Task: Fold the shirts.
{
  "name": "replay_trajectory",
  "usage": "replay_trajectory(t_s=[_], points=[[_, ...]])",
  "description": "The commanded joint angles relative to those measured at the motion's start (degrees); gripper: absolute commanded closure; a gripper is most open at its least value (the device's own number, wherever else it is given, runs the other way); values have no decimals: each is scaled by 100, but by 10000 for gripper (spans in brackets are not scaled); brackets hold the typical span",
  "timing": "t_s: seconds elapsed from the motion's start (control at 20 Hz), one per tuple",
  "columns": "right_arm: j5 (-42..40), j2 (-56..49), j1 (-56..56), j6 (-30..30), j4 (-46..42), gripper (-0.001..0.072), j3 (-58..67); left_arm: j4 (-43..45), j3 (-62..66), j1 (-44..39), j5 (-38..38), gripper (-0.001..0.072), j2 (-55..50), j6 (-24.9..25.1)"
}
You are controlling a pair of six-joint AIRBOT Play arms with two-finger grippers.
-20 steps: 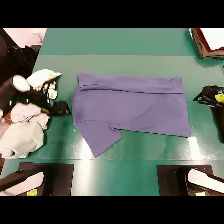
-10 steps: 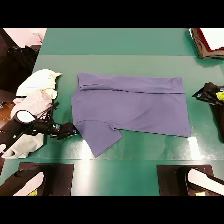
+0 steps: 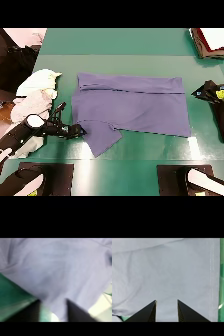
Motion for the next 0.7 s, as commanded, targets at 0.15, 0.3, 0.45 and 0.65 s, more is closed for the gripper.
replay_trajectory(t_s=[0.15, 0.3, 0.45, 0.65], points=[[378, 39, -420, -138, -24, 411, -815, -140, -2, -87, 76, 679, 7, 2], [247, 238, -994, -358, -50, 411, -1504, -151, 109, -87, 13, 677, 7, 2], [164, 433, -1768, -481, -374, 325, -2190, -146, 363, -87, -26, 677, 7, 151], [-79, 422, -2505, -839, -529, 323, -3003, -146, 588, -87, -9, 677, 7, 153]])
